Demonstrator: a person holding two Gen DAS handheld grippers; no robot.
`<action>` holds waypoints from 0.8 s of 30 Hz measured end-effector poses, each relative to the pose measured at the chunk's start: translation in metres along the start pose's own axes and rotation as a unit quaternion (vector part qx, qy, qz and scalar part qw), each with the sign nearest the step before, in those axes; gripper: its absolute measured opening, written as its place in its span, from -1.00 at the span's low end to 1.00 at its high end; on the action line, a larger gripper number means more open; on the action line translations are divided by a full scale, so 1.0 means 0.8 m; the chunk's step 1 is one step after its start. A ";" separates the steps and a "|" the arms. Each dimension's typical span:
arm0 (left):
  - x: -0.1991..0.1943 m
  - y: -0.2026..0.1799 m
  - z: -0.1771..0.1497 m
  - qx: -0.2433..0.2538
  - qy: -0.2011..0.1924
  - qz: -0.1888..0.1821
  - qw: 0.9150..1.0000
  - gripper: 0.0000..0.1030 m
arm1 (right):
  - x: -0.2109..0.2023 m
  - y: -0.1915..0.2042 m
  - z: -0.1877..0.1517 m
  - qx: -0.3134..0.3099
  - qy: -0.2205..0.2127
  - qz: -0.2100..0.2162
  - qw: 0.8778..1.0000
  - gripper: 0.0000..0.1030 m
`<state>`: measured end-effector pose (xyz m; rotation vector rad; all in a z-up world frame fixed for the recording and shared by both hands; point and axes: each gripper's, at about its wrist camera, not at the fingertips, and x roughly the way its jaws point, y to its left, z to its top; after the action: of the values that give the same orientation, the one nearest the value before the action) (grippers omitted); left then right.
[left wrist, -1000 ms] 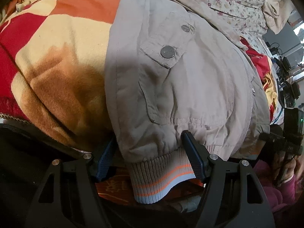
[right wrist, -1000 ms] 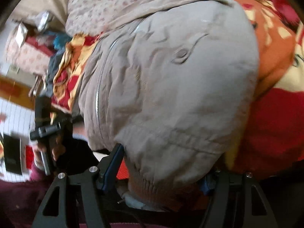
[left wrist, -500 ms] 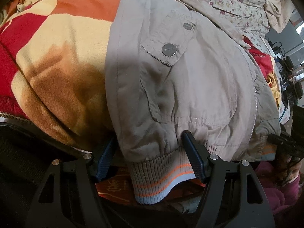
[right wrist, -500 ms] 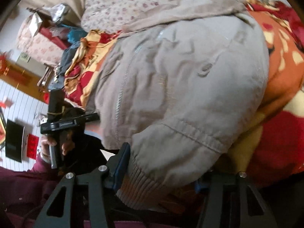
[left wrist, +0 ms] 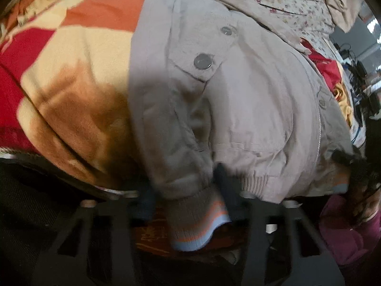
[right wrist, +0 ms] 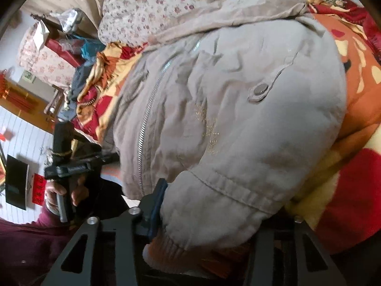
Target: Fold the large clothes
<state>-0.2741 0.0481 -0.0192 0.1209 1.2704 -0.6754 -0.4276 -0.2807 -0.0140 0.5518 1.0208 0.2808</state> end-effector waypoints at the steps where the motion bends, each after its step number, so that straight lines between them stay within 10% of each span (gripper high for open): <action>1: -0.004 -0.002 -0.001 0.005 -0.005 0.003 1.000 -0.53 | -0.003 0.001 0.001 0.001 -0.004 0.005 1.000 -0.17; 12: -0.093 -0.013 0.023 0.038 -0.078 -0.048 0.995 -0.66 | -0.064 0.011 0.024 0.006 -0.062 0.063 0.996 -0.25; 24: -0.094 -0.013 0.029 0.016 -0.086 -0.070 0.994 -0.68 | -0.085 0.006 0.009 0.009 -0.016 0.009 1.000 -0.21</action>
<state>-0.2700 0.0595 0.0592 -0.0011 1.1100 -0.8092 -0.4555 -0.3104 0.0411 0.5805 0.9892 0.2780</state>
